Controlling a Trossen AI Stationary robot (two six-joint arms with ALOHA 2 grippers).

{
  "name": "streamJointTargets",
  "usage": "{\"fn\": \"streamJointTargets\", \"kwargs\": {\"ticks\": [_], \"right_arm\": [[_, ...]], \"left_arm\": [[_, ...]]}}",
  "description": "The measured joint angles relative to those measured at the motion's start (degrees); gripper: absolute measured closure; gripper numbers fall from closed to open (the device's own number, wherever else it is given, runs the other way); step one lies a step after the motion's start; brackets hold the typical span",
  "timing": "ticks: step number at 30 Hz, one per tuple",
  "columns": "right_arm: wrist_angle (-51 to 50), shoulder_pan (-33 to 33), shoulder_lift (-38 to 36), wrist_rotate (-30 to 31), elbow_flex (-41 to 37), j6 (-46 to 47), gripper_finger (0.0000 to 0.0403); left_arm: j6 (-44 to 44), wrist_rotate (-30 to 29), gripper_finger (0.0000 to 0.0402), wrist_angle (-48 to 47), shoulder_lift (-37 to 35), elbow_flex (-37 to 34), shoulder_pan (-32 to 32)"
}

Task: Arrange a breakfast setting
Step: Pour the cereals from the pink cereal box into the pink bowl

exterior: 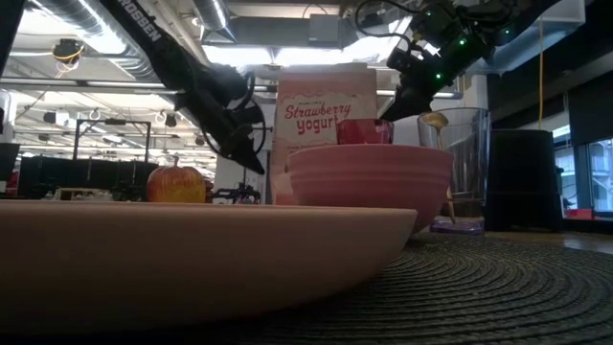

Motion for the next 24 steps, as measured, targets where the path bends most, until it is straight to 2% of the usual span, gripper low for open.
{"fn": "streamJointTargets", "kwargs": {"ticks": [2, 5, 9, 12, 24], "right_arm": [[-0.04, 0.00, 0.00, 0.04, 0.00, 0.00, 0.0403], [-0.07, 0.00, 0.00, 0.16, 0.00, 0.00, 0.0403], [-0.13, 0.00, 0.00, 0.35, 0.00, 0.02, 0.0403], [-0.24, 0.00, 0.00, 0.40, 0.00, 0.11, 0.0403], [-0.21, -0.07, -0.02, -0.16, 0.00, 0.26, 0.0403]], "left_arm": [[0.07, 0.40, 0.0401, -1.68, 0.00, 0.00, 0.03], [0.11, 4.31, 0.0402, -2.10, 0.00, 0.00, 0.12], [0.45, 4.81, 0.0402, -1.64, 0.00, 0.00, -0.82], [0.83, 7.37, 0.0401, -1.59, 0.00, 0.00, -1.26], [0.30, 9.72, 0.0401, 2.32, 0.00, 0.00, -1.72]]}}
